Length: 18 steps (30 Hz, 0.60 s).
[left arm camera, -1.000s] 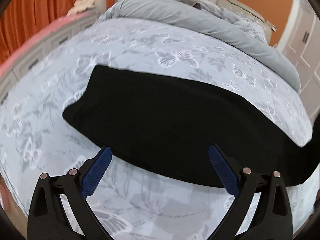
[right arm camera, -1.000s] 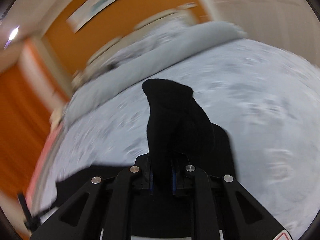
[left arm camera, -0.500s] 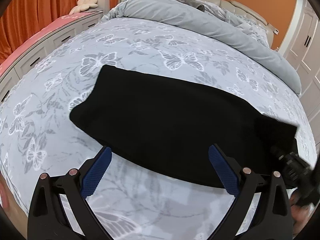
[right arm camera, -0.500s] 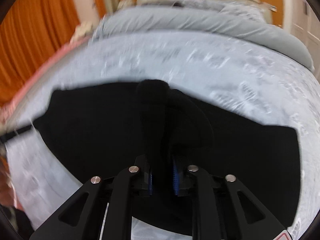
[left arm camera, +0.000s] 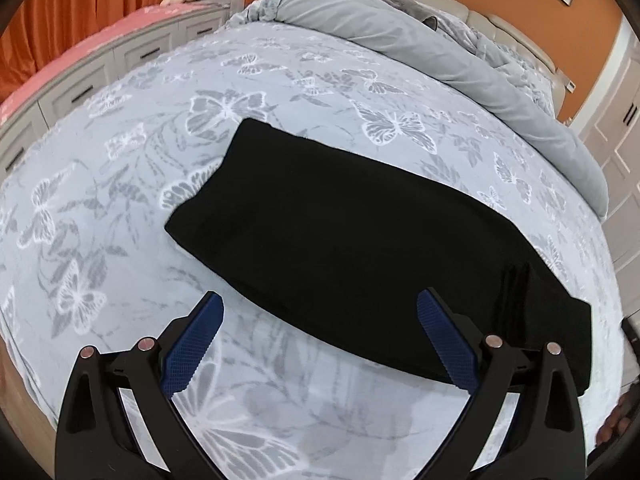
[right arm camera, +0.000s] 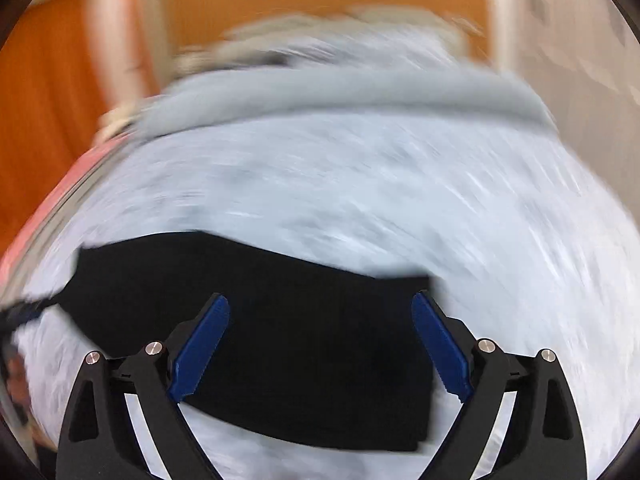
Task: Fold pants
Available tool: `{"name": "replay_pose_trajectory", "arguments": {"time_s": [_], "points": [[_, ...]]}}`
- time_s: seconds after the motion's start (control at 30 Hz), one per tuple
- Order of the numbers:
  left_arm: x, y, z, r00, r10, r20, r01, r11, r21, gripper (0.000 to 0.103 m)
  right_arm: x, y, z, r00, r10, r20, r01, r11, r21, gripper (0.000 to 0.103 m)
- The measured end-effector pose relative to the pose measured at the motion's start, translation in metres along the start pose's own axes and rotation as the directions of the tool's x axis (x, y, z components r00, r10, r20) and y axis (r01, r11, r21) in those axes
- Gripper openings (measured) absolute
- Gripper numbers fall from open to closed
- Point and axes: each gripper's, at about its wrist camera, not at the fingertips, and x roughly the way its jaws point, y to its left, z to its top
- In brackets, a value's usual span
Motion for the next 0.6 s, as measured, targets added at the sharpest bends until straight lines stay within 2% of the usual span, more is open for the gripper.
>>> {"name": "replay_pose_trajectory", "arguments": {"time_s": [0.03, 0.1, 0.13, 0.3, 0.37, 0.43, 0.5, 0.6], "points": [[0.001, -0.001, 0.000, 1.000, -0.004, -0.004, 0.004, 1.000, -0.006, 0.096, 0.012, -0.032, -0.006, 0.996, 0.004, -0.086, 0.006, 0.994, 0.110, 0.090], [0.004, -0.005, -0.001, 1.000, -0.002, -0.012, 0.001, 1.000, -0.015, 0.096, 0.030, -0.071, -0.021, 0.981, 0.078, -0.180, -0.030, 0.967, 0.254, 0.090], [0.005, -0.008, -0.002, 1.000, -0.001, -0.015, 0.001, 1.000, -0.016, 0.096, 0.037, -0.083, -0.029, 0.971, 0.112, -0.210, -0.047, 0.956, 0.290, 0.090], [0.010, -0.029, -0.007, 0.999, -0.020, -0.029, 0.019, 1.000, -0.003, 0.096, 0.058, -0.082, -0.057, 0.922, 0.256, -0.290, -0.163, 0.937, 0.308, 0.089], [0.013, -0.042, -0.010, 0.999, -0.018, -0.034, 0.018, 1.000, 0.017, 0.096, 0.060, -0.075, -0.060, 0.925, 0.253, -0.285, -0.173, 0.945, 0.278, 0.067], [0.017, -0.052, -0.013, 0.999, -0.024, -0.046, 0.025, 0.999, 0.036, 0.096, 0.061, -0.062, -0.059, 0.930, 0.237, -0.281, -0.174, 0.957, 0.231, 0.028], [0.021, -0.057, -0.014, 0.998, -0.032, -0.058, 0.035, 0.998, 0.048, 0.096, 0.049, -0.055, -0.051, 0.941, 0.218, -0.258, -0.165, 0.964, 0.211, 0.021], [0.024, -0.055, -0.013, 0.996, -0.054, -0.071, 0.056, 0.998, 0.033, 0.096, 0.020, -0.059, -0.035, 0.962, 0.207, -0.176, -0.171, 0.965, 0.202, 0.016]]}}
